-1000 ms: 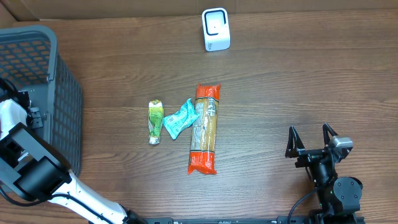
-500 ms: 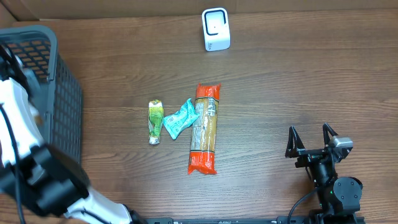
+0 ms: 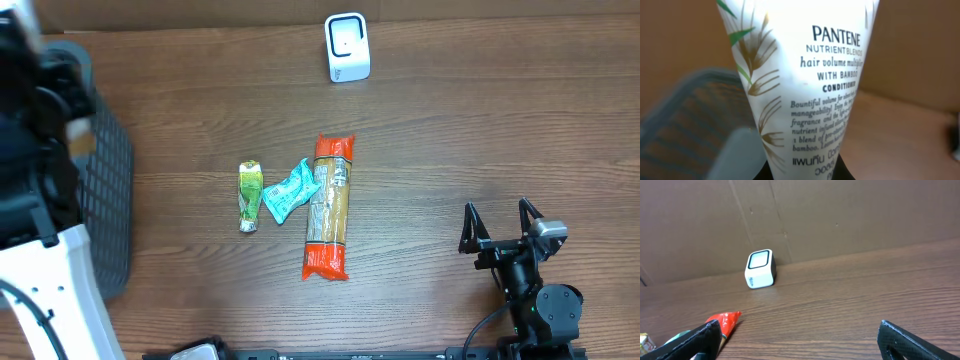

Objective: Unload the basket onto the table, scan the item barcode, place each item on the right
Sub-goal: 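Carry the Pantene tube right and set it beside the spaghetti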

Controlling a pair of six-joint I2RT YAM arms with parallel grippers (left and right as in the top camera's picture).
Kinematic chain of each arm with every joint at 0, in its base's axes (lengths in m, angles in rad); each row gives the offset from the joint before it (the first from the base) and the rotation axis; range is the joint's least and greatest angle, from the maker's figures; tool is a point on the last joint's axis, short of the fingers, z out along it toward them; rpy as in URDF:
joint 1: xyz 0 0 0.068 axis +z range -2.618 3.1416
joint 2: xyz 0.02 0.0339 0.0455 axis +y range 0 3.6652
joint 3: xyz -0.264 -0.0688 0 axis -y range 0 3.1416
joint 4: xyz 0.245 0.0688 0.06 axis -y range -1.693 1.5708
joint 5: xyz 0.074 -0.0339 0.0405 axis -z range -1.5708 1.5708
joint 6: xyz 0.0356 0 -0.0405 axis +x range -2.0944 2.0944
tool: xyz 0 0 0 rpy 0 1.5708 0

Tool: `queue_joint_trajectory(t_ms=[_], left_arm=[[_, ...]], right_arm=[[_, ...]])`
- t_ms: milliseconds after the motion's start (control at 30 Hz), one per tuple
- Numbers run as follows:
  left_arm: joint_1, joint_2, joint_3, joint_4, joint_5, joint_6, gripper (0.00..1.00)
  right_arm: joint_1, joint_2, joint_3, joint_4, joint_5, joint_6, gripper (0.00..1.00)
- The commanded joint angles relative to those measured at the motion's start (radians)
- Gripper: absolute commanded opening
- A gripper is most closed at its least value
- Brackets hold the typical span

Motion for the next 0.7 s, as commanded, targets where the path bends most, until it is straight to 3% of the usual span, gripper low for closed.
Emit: queue_joint_trajectory(t_ms=[0,133,367,667], left_arm=[[-0.116,0.030,-0.014,-0.048,0.188,-0.072,0.04],[-0.261,0.101,-0.091,-0.065,0.300,-0.111,0.05],[-0.477,0.289,-0.235,0.046,0.459,-0.177,0.04],[-0.673,0.527,-0.254,0.207,0.621,-0.314,0.04]], right_arm=[[0.006,-0.007,-0.009,0.006,0.010,-0.001,1.00],[0.006,-0.007,-0.009,0.006,0.010,-0.001,1.00],[0.006,-0.007,-0.009,0.006,0.010,-0.001,1.00],[0.006,-0.007,-0.009,0.006,0.010,-0.001,1.00]])
